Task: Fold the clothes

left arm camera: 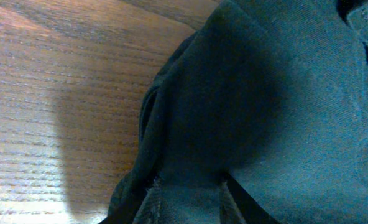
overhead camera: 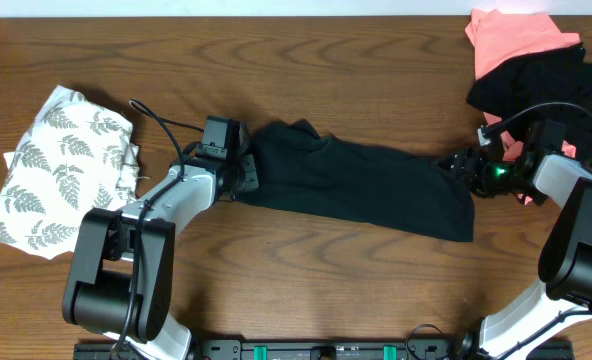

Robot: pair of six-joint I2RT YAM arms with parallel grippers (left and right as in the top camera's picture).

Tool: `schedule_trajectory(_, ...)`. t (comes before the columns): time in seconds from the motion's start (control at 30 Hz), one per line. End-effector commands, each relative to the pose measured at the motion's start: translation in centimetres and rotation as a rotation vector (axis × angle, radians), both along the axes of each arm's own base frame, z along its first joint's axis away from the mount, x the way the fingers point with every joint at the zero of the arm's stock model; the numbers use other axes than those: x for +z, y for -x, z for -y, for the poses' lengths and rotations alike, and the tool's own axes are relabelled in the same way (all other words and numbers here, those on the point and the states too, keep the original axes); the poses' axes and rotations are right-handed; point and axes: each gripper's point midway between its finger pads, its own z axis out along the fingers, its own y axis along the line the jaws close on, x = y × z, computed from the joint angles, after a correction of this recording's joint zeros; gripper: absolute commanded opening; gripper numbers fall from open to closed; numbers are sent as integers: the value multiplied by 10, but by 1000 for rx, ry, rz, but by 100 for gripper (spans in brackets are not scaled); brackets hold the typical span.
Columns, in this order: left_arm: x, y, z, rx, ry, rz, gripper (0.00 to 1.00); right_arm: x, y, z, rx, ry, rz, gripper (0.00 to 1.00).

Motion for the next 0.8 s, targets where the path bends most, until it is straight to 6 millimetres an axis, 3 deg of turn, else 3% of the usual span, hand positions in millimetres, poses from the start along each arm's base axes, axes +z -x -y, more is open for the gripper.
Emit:
schedule_trajectory(0.0, -5, 1, -5, -3, -26, -7, 33, -71, 63, 52, -106, 314, -324, 71)
schedule_trajectory(0.1, -5, 1, -5, -3, -26, -5, 33, -58, 61, 75, -168, 384, -306, 71)
schedule_trajectory(0.2, -5, 1, -5, -3, -26, -5, 33, -45, 71, 101, -240, 470, -336, 78)
schedule_trajectory(0.27, -5, 1, -5, -3, -26, -5, 33, -38, 78, 105, -257, 473, -355, 81)
schedule_trajectory(0.4, -5, 1, -5, -3, -26, -4, 33, -34, 92, 97, -239, 430, -401, 84)
schedule_trajectory(0.57, -5, 0, -5, -3, -25, -4, 33, -38, 106, 68, -181, 343, -435, 85)
schedule_trajectory(0.77, -3, -3, -4, -3, -21, 14, 33, -43, 99, 48, -147, 269, -353, 87)
